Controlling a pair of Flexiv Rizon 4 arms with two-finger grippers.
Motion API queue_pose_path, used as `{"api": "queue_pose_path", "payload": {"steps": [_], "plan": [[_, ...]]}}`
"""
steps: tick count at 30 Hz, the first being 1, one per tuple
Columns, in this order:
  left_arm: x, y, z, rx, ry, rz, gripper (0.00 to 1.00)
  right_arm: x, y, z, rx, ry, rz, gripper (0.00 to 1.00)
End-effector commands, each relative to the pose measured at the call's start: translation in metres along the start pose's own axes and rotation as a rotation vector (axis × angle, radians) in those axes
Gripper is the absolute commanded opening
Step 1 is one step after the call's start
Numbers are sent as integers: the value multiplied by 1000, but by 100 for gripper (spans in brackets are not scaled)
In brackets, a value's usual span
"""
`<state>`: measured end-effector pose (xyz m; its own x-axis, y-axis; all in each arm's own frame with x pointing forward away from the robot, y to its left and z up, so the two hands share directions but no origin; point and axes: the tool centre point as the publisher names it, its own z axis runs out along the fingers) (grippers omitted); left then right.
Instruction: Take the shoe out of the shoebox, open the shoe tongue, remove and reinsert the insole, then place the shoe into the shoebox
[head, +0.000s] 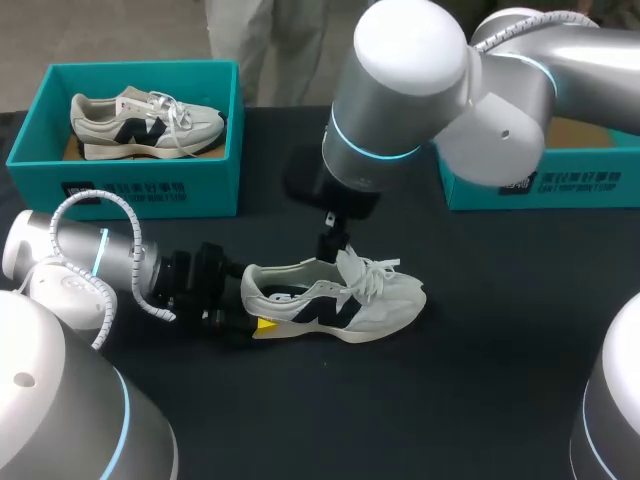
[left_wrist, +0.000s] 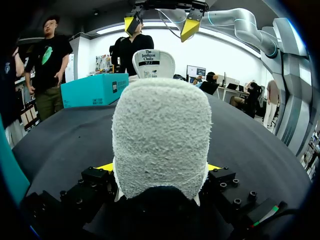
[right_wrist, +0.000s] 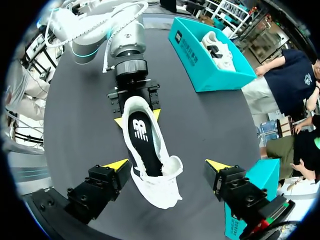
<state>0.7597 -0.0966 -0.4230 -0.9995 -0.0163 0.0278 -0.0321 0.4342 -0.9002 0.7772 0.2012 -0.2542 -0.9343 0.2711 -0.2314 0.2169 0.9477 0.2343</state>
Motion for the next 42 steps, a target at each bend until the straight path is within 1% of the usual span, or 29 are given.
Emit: {"api": "queue_pose_path", "payload": {"steps": [1, 2, 4, 6, 9, 24, 28, 32, 38, 39, 40, 41, 42], "plan": [[0, 1, 1, -2, 0, 1, 0, 3, 15, 15, 12, 20, -27, 38], [0, 1, 1, -2, 0, 1, 0, 4, 16, 17, 6, 22, -27, 29], [0, 1, 1, -2, 0, 1, 0, 7, 18, 21, 10, 32, -36, 0], [0, 1, 1, -2, 0, 1, 0, 9, 20, 23, 3, 42, -52, 0], [0, 1, 1, -2, 0, 1, 0, 13, 23, 27, 13, 53, -64, 0], [0, 1, 1, -2, 0, 1, 0, 13, 23, 27, 13, 53, -64, 0], [0, 1, 1, -2, 0, 1, 0, 21, 20, 39, 27, 55, -55, 0], [0, 1, 1, -2, 0, 1, 0, 26, 15, 52, 69, 77, -68, 0], [0, 1, 1, -2, 0, 1, 0, 28, 10, 65, 126, 93, -107, 0], [0, 1, 1, -2, 0, 1, 0, 28, 10, 66, 154, 96, -112, 0], [0, 1, 1, -2, 0, 1, 0, 29, 8, 68, 209, 87, -123, 0], [0, 1, 1, -2, 0, 1, 0, 29, 8, 68, 244, 82, -130, 0], [0, 1, 1, -2, 0, 1, 0, 29, 8, 68, 244, 82, -130, 0]]}}
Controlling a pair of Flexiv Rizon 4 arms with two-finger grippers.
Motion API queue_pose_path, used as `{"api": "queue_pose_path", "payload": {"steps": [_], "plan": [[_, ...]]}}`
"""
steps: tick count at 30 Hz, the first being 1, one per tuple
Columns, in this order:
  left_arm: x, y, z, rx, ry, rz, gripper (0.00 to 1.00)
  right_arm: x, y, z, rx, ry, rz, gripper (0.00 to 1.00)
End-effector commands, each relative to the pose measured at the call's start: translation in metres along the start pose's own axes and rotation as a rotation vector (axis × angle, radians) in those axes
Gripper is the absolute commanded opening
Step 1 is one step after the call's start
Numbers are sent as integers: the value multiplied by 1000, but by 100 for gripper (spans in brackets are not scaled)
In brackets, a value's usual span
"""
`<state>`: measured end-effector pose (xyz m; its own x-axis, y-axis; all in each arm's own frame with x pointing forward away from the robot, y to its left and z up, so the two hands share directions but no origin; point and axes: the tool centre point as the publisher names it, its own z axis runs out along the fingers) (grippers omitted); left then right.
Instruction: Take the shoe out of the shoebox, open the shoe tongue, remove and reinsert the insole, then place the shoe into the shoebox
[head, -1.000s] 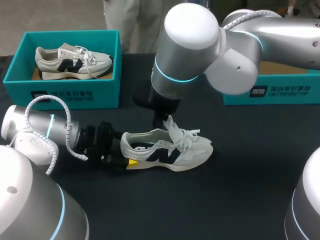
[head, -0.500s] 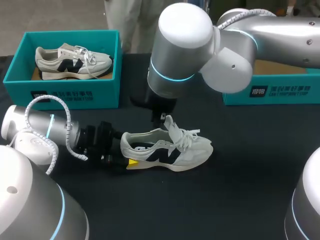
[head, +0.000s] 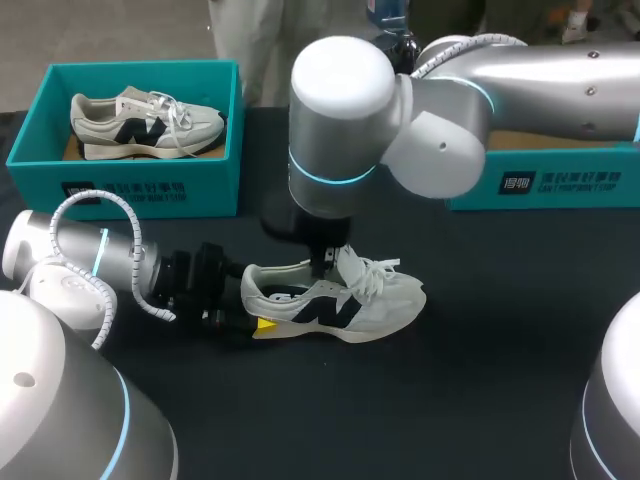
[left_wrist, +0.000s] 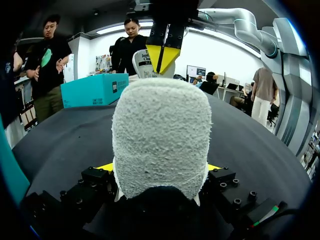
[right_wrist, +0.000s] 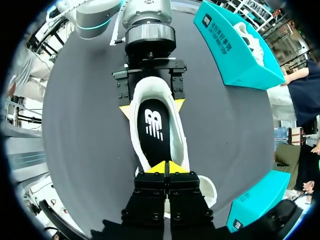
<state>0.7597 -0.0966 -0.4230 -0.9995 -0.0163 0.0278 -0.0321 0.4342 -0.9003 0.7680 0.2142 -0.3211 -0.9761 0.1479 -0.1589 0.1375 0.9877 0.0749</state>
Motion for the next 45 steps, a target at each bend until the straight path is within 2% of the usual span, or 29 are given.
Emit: {"api": "queue_pose_path", "payload": {"steps": [1, 11, 20, 28, 39, 45], "plan": [[0, 1, 1, -2, 0, 1, 0, -1, 14, 3, 103, -6, -9, 0], [0, 1, 1, -2, 0, 1, 0, -1, 14, 3, 103, -6, -9, 0], [0, 1, 1, -2, 0, 1, 0, 2, 19, 24, 124, -20, -53, 0], [0, 1, 1, -2, 0, 1, 0, 2, 12, 41, 136, 11, -64, 0], [0, 1, 1, -2, 0, 1, 0, 24, 5, 43, 154, 96, -77, 0], [0, 1, 1, -2, 0, 1, 0, 13, 4, 59, 134, 115, -75, 0]]}}
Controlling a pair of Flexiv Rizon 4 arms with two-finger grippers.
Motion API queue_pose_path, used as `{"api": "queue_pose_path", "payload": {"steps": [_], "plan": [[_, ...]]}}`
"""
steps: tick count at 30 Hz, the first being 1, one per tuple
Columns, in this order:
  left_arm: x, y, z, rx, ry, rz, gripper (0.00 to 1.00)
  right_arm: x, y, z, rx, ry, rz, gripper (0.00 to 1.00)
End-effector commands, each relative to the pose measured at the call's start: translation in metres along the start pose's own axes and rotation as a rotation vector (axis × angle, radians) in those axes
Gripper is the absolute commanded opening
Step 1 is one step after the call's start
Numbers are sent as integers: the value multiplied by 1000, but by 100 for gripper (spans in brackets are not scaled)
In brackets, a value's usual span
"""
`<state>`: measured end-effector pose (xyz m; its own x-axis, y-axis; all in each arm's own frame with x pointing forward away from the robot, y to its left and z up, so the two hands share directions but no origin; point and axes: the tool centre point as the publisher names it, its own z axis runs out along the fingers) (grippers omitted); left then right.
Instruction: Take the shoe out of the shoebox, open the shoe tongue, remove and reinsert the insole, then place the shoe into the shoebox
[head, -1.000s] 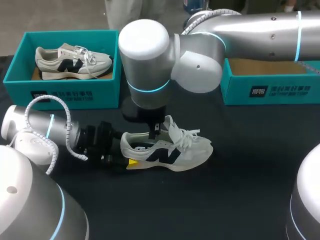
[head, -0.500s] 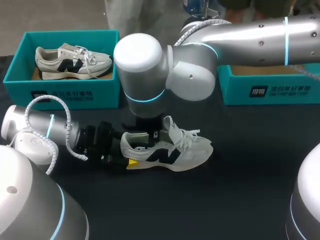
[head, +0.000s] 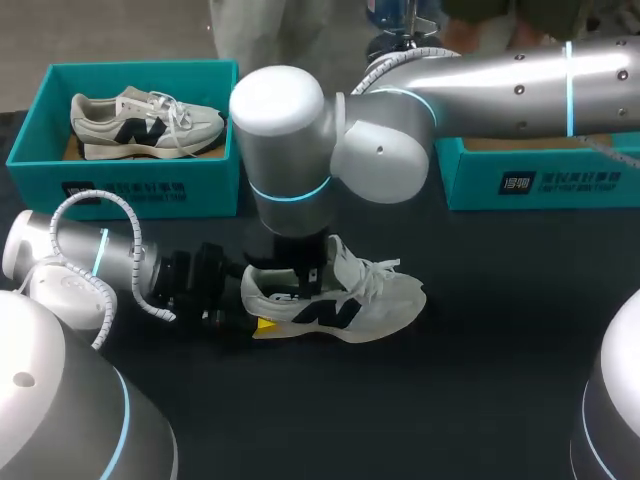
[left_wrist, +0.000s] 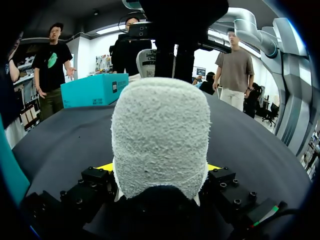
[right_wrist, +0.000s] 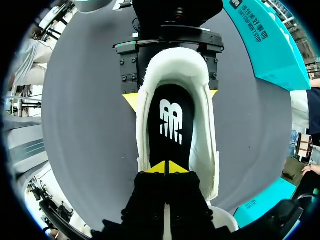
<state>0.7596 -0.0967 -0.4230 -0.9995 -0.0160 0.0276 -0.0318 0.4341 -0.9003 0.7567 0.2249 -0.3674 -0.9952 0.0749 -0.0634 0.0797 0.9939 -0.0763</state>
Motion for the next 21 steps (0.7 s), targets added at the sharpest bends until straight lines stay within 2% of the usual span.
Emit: {"api": "queue_pose_path", "payload": {"steps": [1, 7, 18, 19, 20, 21], "plan": [[0, 1, 1, -3, 0, 0, 0, -11, 0, 18, -11, 21, -2, 0], [0, 1, 1, -3, 0, 0, 0, -13, 3, 30, -40, 62, 0, 0], [0, 1, 1, -3, 0, 0, 0, -20, -4, 29, -50, 51, 39, 0], [0, 1, 1, -3, 0, 0, 0, -21, -4, 30, -51, 51, 38, 27], [0, 1, 1, -3, 0, 0, 0, -22, -4, 31, -52, 51, 38, 31], [0, 1, 1, -3, 0, 0, 0, -22, -3, 33, -53, 52, 39, 30]]}}
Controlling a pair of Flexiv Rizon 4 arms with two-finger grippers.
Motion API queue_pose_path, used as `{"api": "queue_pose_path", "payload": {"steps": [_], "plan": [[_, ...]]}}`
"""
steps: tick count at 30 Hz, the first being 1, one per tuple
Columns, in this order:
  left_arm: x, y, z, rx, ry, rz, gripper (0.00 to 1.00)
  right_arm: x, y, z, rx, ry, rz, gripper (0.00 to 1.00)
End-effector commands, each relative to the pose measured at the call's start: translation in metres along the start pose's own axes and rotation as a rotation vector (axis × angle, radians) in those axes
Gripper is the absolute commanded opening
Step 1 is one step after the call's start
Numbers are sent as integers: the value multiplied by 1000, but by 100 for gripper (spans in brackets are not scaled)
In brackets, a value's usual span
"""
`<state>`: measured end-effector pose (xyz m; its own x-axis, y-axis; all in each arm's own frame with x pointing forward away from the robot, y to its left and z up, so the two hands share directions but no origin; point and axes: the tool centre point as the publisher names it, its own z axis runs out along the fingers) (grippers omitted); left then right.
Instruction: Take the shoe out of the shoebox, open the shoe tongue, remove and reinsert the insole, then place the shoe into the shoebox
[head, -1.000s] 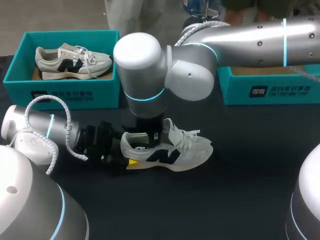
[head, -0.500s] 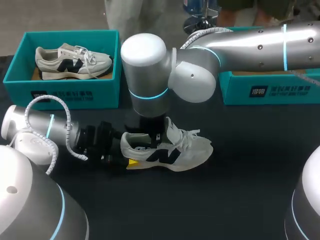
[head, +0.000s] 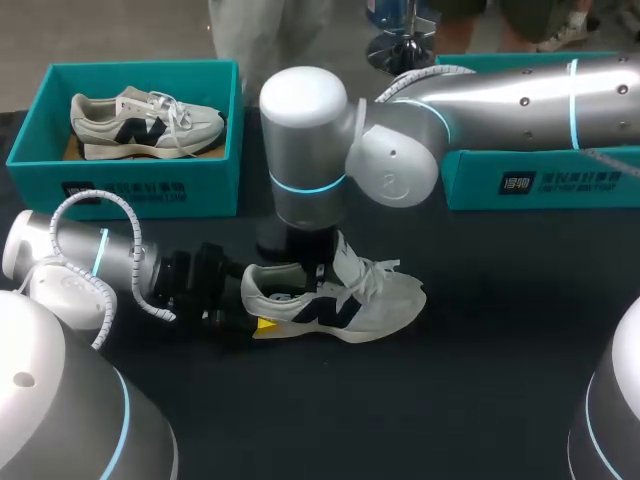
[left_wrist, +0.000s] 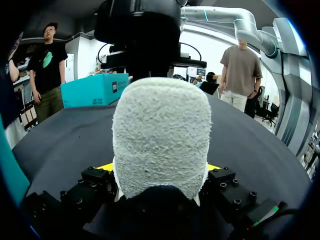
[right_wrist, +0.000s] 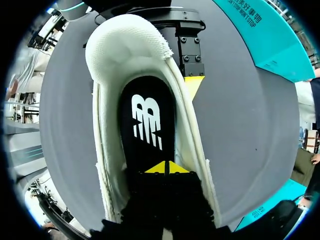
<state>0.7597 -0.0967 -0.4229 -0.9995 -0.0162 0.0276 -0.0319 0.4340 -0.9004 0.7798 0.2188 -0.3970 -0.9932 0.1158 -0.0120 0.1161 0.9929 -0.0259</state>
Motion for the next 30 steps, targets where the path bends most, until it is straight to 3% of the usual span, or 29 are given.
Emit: {"api": "queue_pose_path", "payload": {"steps": [1, 6, 13, 21, 24, 26, 30], "plan": [[0, 1, 1, -3, 0, 0, 0, -1, -1, 2, -5, -1, 2, 31], [0, 1, 1, -3, 0, 0, 0, -2, 0, 5, -15, -9, 15, 39], [0, 1, 1, -3, 0, 0, 0, 0, 6, 19, -21, 31, 3, 37], [0, 1, 1, -3, 0, 0, 0, 12, 10, 32, -34, 149, -15, 38], [0, 1, 1, -3, 0, 0, 0, 17, 8, 35, -30, 181, -8, 30], [0, 1, 1, -3, 0, 0, 0, 19, 6, 37, -32, 199, 0, 1], [0, 1, 1, -3, 0, 0, 0, 23, 3, 40, -46, 236, 11, 0]]}}
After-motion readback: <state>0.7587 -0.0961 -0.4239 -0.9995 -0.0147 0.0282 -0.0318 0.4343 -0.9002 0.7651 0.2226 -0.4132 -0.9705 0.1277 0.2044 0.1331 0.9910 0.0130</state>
